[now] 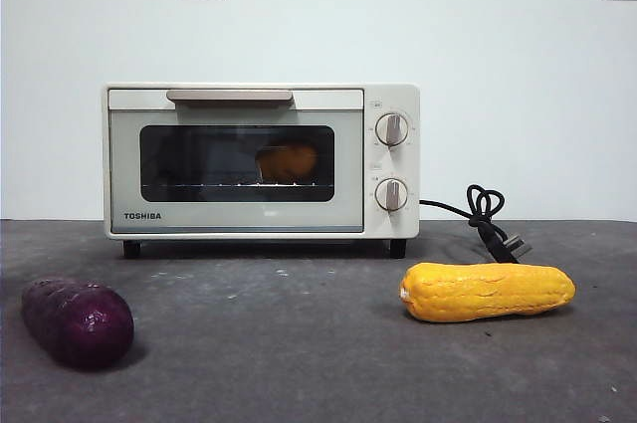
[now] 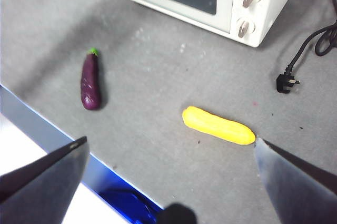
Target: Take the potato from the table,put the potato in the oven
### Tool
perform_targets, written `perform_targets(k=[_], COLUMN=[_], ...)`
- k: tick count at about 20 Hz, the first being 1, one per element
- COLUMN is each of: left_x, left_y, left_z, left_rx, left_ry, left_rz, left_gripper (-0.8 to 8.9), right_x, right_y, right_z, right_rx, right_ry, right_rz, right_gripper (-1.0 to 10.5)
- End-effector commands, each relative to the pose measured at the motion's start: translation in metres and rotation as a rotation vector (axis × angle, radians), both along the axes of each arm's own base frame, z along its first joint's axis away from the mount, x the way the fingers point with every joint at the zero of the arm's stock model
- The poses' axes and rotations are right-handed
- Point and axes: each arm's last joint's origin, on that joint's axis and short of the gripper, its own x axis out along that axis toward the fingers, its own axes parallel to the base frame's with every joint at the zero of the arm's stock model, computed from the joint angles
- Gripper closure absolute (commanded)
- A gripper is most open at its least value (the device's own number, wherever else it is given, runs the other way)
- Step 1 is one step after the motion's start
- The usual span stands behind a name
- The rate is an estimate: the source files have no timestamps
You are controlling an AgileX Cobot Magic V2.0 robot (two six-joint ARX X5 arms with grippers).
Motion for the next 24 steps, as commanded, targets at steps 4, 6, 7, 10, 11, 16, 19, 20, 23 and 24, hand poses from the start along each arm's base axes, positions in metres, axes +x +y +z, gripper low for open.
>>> perform_targets(k=[4, 6, 7, 10, 11, 16, 19, 20, 23, 24], left_x=[-0.06, -0.072, -0.076, -0.08, -0.08, -0.08, -0.08, -0.08, -0.08, -0.081], left_y=[-0.001, 0.0, 0.0, 0.0, 0.0, 0.0, 0.0, 0.0, 0.0, 0.0], left_z=[0.022, 0.033, 0.039, 0.045, 0.045, 0.044, 0.044, 0.044, 0.044, 0.044], left_rx=[0.156, 0.189, 0.192, 0.188, 0.188, 0.188, 0.188, 0.187, 0.188, 0.188], left_ry=[-0.05, -0.062, -0.069, -0.089, -0.086, -0.081, -0.081, -0.081, -0.077, -0.071], left_rz=[0.068, 0.081, 0.079, 0.077, 0.076, 0.075, 0.075, 0.075, 0.075, 0.075], left_gripper=[8.21, 8.21, 8.21, 8.21, 8.21, 8.21, 8.21, 8.21, 8.18, 8.18], right_x=[0.012, 0.013, 0.014, 0.014, 0.014, 0.014, 0.014, 0.014, 0.014, 0.014], right_y=[0.01, 0.011, 0.011, 0.011, 0.011, 0.011, 0.011, 0.011, 0.011, 0.011], right_z=[-0.006, -0.007, -0.007, -0.007, -0.007, -0.007, -0.007, -0.007, -0.007, -0.007], right_rx=[-0.051, -0.055, -0.056, -0.056, -0.055, -0.056, -0.058, -0.056, -0.048, -0.048], right_ry=[0.021, 0.026, 0.028, 0.028, 0.029, 0.028, 0.027, 0.028, 0.035, 0.034], right_rz=[0.028, 0.028, 0.029, 0.028, 0.028, 0.028, 0.029, 0.026, 0.015, 0.015], right_gripper=[3.8, 3.8, 3.8, 3.8, 3.8, 9.3, 9.5, 9.5, 9.5, 9.5])
